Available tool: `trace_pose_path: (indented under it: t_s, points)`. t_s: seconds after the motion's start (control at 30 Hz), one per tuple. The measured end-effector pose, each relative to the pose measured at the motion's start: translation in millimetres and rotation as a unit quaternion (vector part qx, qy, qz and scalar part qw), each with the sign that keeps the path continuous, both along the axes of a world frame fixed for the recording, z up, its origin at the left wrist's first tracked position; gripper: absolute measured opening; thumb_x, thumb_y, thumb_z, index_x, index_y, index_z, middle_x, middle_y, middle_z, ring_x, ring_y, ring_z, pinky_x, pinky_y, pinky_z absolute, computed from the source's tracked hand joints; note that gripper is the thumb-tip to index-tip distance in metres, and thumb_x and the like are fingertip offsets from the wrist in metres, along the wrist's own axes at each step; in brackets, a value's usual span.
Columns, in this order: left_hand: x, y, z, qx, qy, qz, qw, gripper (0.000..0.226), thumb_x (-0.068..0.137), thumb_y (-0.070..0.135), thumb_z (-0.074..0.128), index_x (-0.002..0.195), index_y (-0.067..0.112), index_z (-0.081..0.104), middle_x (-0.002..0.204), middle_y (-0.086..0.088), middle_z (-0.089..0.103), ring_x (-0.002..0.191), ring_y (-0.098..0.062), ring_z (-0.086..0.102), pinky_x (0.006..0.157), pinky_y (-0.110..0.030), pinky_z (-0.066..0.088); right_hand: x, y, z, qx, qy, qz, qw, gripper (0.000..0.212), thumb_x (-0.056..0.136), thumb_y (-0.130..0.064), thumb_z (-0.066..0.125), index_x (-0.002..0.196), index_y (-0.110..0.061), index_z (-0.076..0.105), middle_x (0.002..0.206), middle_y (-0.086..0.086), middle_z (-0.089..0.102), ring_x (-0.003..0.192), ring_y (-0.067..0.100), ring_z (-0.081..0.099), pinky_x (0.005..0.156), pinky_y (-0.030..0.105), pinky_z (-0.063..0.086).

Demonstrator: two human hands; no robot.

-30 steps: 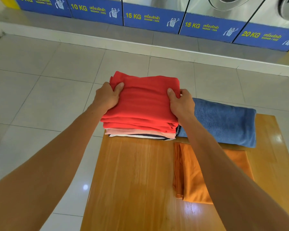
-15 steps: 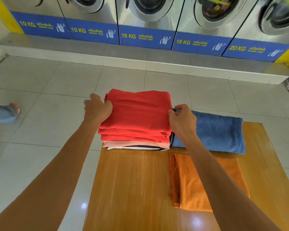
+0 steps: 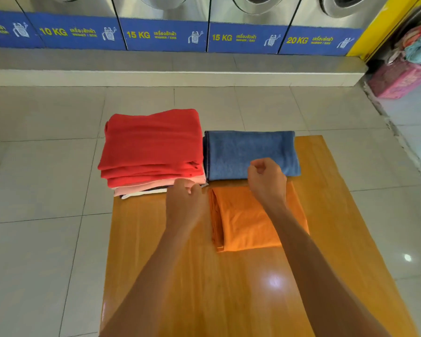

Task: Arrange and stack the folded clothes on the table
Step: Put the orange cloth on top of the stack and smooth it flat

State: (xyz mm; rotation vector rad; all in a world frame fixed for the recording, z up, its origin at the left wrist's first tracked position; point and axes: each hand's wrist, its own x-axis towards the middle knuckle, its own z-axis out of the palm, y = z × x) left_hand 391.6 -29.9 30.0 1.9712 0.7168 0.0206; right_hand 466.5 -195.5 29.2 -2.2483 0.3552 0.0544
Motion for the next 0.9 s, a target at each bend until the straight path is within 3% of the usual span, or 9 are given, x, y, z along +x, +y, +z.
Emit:
trace_pose_path:
  t_s: [0.07, 0.2, 0.3, 0.37, 0.47, 0.57, 0.7, 0.8, 0.9]
  points:
    - [-3.0, -24.3, -17.0, -0.024, 0.072, -0.045, 0.996, 0.039, 0.096, 0.040, 0.044, 0.090, 0.006, 0.062, 0.089, -0.010, 0.067, 0.070, -0.015, 0.059, 0.063, -0.035, 0.048, -4.5, -25.5, -6.3, -0.014, 0.006, -0.027, 1.000, 0.020, 0.093, -0.026, 0.056, 0.108, -0.018, 0.067, 0.097, -0.004, 0.070, 0.095, 0.020, 0.066, 0.079, 0.034, 0.053]
    - [0.9, -54.5, -42.5, -0.024, 0.152, -0.083, 0.985, 0.088, 0.081, 0.075, 0.042, 0.136, 0.006, 0.045, 0.121, -0.012, 0.062, 0.109, -0.029, 0.060, 0.083, -0.035, 0.047, -12.8, -75.0, -24.3, -0.072, 0.037, -0.091, 0.993, 0.027, 0.094, -0.030, 0.051, 0.112, -0.015, 0.066, 0.115, 0.013, 0.069, 0.110, 0.035, 0.061, 0.092, 0.044, 0.051]
    - [8.0, -64.5, -51.5, 0.025, 0.183, -0.102, 0.977, 0.110, 0.062, 0.090, 0.048, 0.128, 0.002, 0.048, 0.114, -0.012, 0.064, 0.103, -0.031, 0.063, 0.086, -0.042, 0.053, -23.4, -100.9, -42.0, -0.111, 0.117, -0.108, 0.981, 0.048, 0.096, -0.048, 0.048, 0.126, -0.013, 0.059, 0.133, 0.018, 0.056, 0.126, 0.038, 0.048, 0.102, 0.049, 0.043]
    - [9.5, -68.6, -53.9, 0.076, 0.195, -0.118, 0.971, 0.104, 0.067, 0.083, 0.055, 0.129, 0.000, 0.046, 0.123, -0.013, 0.060, 0.110, -0.033, 0.060, 0.089, -0.041, 0.051, -31.0, -109.8, -53.8, -0.130, 0.178, -0.108, 0.969, 0.062, 0.094, -0.060, 0.047, 0.132, -0.011, 0.053, 0.138, 0.018, 0.049, 0.131, 0.039, 0.044, 0.104, 0.052, 0.041]
    - [7.8, -69.8, -55.0, 0.100, 0.194, -0.130, 0.967, 0.076, 0.084, 0.058, 0.061, 0.132, 0.002, 0.045, 0.126, -0.015, 0.059, 0.116, -0.035, 0.058, 0.092, -0.041, 0.047, -42.1, -111.3, -65.0, -0.140, 0.187, -0.092, 0.968, 0.068, 0.089, -0.066, 0.051, 0.128, -0.010, 0.048, 0.132, 0.018, 0.054, 0.122, 0.040, 0.054, 0.094, 0.049, 0.046]
    - [8.1, -60.9, -61.0, -0.016, 0.194, -0.100, 0.976, 0.057, 0.082, 0.048, 0.070, 0.122, 0.009, 0.055, 0.115, -0.008, 0.065, 0.108, -0.032, 0.062, 0.089, -0.036, 0.048, -48.0, -111.7, -68.8, -0.127, 0.195, -0.078, 0.969, 0.066, 0.088, -0.068, 0.053, 0.122, -0.011, 0.049, 0.123, 0.015, 0.063, 0.116, 0.038, 0.058, 0.086, 0.044, 0.046]
    - [7.3, -36.6, -63.5, -0.154, 0.221, -0.097, 0.958, 0.048, 0.072, 0.054, 0.077, 0.105, 0.021, 0.065, 0.106, -0.003, 0.071, 0.095, -0.025, 0.066, 0.085, -0.041, 0.054, -46.1, -119.3, -65.6, -0.043, 0.215, -0.068, 0.973, 0.067, 0.084, -0.069, 0.058, 0.111, -0.009, 0.064, 0.111, 0.012, 0.068, 0.106, 0.032, 0.062, 0.083, 0.039, 0.051]
    - [2.2, -21.5, -62.8, -0.184, 0.207, -0.098, 0.956, 0.052, 0.074, 0.058, 0.073, 0.109, 0.020, 0.066, 0.107, -0.002, 0.070, 0.098, -0.024, 0.065, 0.090, -0.042, 0.052, -50.5, -123.6, -58.8, 0.040, 0.215, -0.056, 0.974, 0.056, 0.080, -0.066, 0.067, 0.101, -0.014, 0.069, 0.098, 0.004, 0.071, 0.095, 0.026, 0.068, 0.083, 0.040, 0.056]
    - [-6.6, -11.8, -61.3, -0.215, 0.171, -0.091, 0.957, 0.048, 0.081, 0.058, 0.066, 0.110, 0.021, 0.063, 0.115, -0.003, 0.068, 0.103, -0.023, 0.064, 0.097, -0.043, 0.049, -59.8, -122.3, -53.8, 0.146, 0.217, -0.041, 0.964, 0.050, 0.075, -0.061, 0.077, 0.101, -0.019, 0.071, 0.099, 0.002, 0.075, 0.092, 0.023, 0.072, 0.088, 0.047, 0.059]
